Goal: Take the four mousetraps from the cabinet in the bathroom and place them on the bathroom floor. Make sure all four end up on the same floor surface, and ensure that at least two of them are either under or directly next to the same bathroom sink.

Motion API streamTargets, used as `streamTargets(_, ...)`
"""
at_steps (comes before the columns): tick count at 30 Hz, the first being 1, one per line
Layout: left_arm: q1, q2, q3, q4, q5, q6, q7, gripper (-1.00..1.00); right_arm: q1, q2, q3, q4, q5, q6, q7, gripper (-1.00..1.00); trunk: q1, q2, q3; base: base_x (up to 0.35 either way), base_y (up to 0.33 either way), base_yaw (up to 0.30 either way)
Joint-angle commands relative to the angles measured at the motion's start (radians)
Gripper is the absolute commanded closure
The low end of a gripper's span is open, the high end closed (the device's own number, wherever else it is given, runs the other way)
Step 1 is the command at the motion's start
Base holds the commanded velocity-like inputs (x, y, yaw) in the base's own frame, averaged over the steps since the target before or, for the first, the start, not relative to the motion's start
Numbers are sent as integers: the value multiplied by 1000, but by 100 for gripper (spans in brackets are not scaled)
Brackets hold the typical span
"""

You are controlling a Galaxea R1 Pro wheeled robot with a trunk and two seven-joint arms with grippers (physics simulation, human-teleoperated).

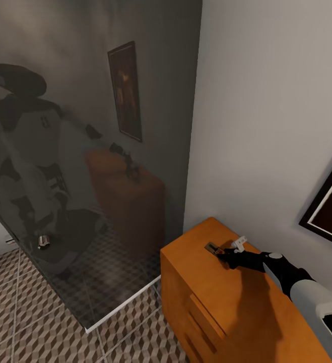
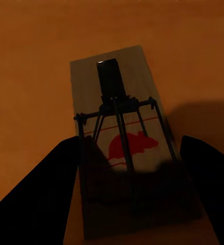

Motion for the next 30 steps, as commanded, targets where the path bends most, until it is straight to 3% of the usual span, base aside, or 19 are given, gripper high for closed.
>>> streamTargets(1, -1, -1, -6, 3, 3, -5, 1, -100, 0, -1, 13, 2, 4, -2, 2, 100, 1, -2, -2, 0, 0, 0)
streamTargets(30, -1, -2, -5, 3, 3, -5, 1, -100, 0, 1, 12, -10, 4, -2, 1, 100, 1, -2, -2, 0, 0, 0)
